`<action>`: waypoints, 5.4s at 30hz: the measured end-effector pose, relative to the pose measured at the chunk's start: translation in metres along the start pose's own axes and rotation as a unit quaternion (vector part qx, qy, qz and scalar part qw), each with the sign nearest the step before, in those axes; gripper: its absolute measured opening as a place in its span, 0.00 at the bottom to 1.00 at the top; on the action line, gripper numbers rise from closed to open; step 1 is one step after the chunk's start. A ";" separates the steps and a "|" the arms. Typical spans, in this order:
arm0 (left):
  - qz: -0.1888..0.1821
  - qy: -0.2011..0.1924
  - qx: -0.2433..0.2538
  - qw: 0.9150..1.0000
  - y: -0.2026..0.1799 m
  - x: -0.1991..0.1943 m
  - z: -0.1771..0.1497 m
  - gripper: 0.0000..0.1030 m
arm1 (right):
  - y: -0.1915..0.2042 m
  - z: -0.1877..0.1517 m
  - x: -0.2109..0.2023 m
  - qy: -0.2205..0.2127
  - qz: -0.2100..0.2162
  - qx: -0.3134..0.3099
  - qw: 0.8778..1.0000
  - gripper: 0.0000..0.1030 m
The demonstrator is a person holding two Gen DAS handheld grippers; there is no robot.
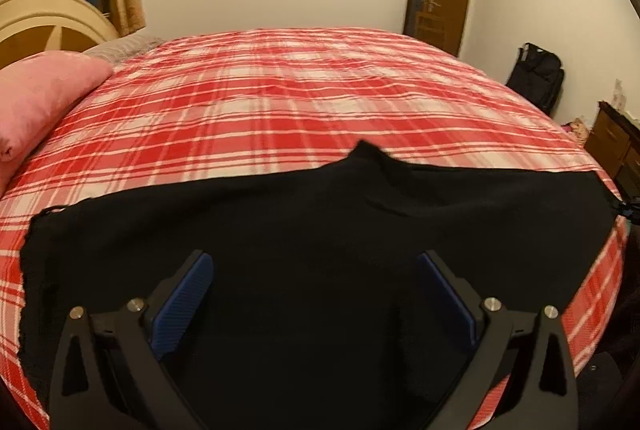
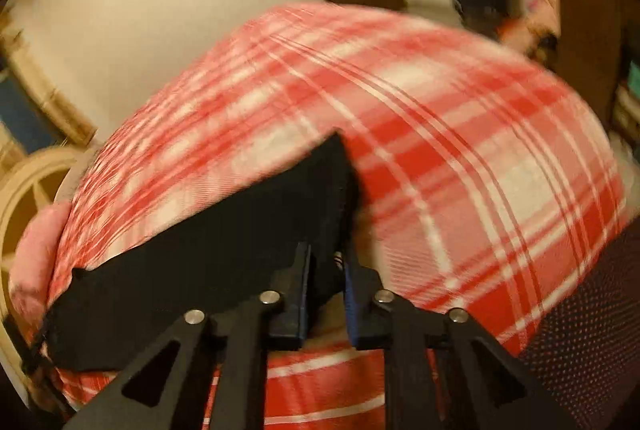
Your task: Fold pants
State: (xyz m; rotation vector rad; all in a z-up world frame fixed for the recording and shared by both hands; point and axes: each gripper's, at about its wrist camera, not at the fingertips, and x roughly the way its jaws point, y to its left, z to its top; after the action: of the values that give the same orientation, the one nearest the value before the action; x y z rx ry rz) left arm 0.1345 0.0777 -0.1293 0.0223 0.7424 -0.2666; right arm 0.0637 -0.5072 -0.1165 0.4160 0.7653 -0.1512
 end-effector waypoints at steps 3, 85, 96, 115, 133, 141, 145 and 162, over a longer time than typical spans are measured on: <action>-0.032 -0.001 0.007 0.999 -0.016 -0.005 0.005 1.00 | 0.055 0.001 -0.012 -0.013 0.018 -0.072 0.997 0.09; -0.358 0.138 0.002 0.923 -0.233 0.084 0.030 0.96 | 0.139 -0.066 0.012 -0.038 0.157 -0.145 0.976 0.64; -0.317 0.162 0.023 0.934 -0.256 0.101 0.039 0.06 | 0.130 -0.068 0.005 -0.067 0.141 -0.132 0.979 0.67; -0.273 0.072 -0.006 0.959 -0.157 0.027 0.062 0.06 | 0.164 -0.092 0.005 -0.058 0.163 -0.209 0.963 0.67; -0.224 0.044 -0.019 0.973 -0.084 -0.003 0.047 0.06 | 0.191 -0.115 0.009 -0.036 0.175 -0.272 0.946 0.67; -0.178 0.052 0.018 0.983 -0.073 0.008 0.025 0.06 | 0.210 -0.125 0.008 -0.032 0.205 -0.284 0.936 0.67; -0.166 0.085 0.003 0.982 -0.064 0.039 0.007 0.06 | 0.231 -0.134 0.019 -0.016 0.201 -0.302 0.932 0.67; -0.189 0.104 -0.049 0.975 -0.047 0.056 0.018 0.67 | 0.262 -0.107 0.037 -0.004 0.175 -0.308 0.935 0.67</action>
State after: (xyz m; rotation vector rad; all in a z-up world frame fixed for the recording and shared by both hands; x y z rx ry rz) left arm 0.1745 0.0175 -0.1500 -0.1892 0.9678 -0.5970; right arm 0.0952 -0.2237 -0.1304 -0.0529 0.6767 0.4177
